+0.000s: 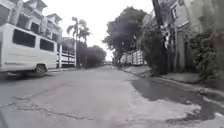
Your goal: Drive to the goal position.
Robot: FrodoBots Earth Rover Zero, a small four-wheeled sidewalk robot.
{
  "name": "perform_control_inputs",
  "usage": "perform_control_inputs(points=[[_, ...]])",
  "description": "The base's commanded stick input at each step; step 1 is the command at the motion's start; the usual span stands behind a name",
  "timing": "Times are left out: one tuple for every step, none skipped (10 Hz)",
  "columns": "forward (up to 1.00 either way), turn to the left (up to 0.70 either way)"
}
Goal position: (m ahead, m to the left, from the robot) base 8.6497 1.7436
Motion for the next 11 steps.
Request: perform_control_inputs(points=[[0.5, 0.0], [0.5, 0.0], [0.5, 0.0], [0.5, 0.0], [0.5, 0.0], [0.5, 0.0], [0.5, 0.0], [0.5, 0.0], [0.5, 0.0], [0.5, 0.0], [0.5, 0.0]])
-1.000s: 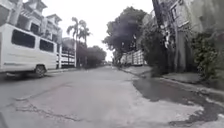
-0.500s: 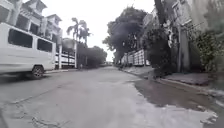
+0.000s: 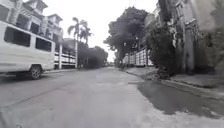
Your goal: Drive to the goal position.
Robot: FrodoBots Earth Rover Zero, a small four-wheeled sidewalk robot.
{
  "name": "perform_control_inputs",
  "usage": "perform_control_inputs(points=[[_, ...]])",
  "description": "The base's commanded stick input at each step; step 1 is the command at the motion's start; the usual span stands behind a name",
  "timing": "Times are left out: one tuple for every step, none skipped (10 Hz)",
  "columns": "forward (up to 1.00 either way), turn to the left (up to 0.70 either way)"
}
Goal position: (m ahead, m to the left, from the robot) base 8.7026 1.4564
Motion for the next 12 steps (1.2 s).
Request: perform_control_inputs(points=[[0.5, 0.0], [0.5, 0.0], [0.5, 0.0], [0.5, 0.0], [0.5, 0.0], [0.5, 0.0], [0.5, 0.0], [0.5, 0.0], [0.5, 0.0], [0.5, 0.0], [0.5, 0.0], [0.5, 0.0]])
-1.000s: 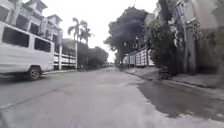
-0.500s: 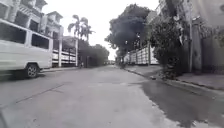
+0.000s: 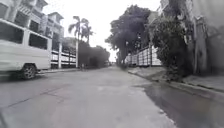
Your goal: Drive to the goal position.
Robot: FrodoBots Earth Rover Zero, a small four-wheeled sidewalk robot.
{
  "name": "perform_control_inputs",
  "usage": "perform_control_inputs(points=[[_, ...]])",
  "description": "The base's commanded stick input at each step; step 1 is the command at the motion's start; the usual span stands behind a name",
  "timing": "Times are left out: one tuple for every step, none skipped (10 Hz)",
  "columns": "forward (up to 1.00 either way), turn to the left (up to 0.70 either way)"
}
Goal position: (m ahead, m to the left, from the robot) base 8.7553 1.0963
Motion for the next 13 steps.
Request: perform_control_inputs(points=[[0.5, 0.0], [0.5, 0.0], [0.5, 0.0], [0.5, 0.0], [0.5, 0.0], [0.5, 0.0], [0.5, 0.0], [0.5, 0.0], [0.5, 0.0], [0.5, 0.0], [0.5, 0.0], [0.5, 0.0], [0.5, 0.0]])
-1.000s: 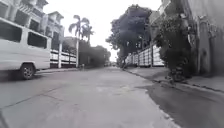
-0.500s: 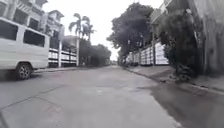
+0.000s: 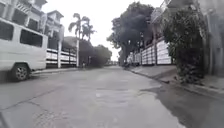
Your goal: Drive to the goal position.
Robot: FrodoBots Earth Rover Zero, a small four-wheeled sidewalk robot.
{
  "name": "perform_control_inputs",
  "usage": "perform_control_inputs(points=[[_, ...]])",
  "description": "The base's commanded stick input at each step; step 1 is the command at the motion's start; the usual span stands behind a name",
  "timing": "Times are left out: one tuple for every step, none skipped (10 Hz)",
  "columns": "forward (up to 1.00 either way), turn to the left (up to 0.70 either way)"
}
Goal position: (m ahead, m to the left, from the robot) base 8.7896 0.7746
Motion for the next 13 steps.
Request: perform_control_inputs(points=[[0.5, 0.0], [0.5, 0.0], [0.5, 0.0], [0.5, 0.0], [0.5, 0.0], [0.5, 0.0], [0.5, 0.0], [0.5, 0.0], [0.5, 0.0], [0.5, 0.0], [0.5, 0.0], [0.5, 0.0], [0.5, 0.0]])
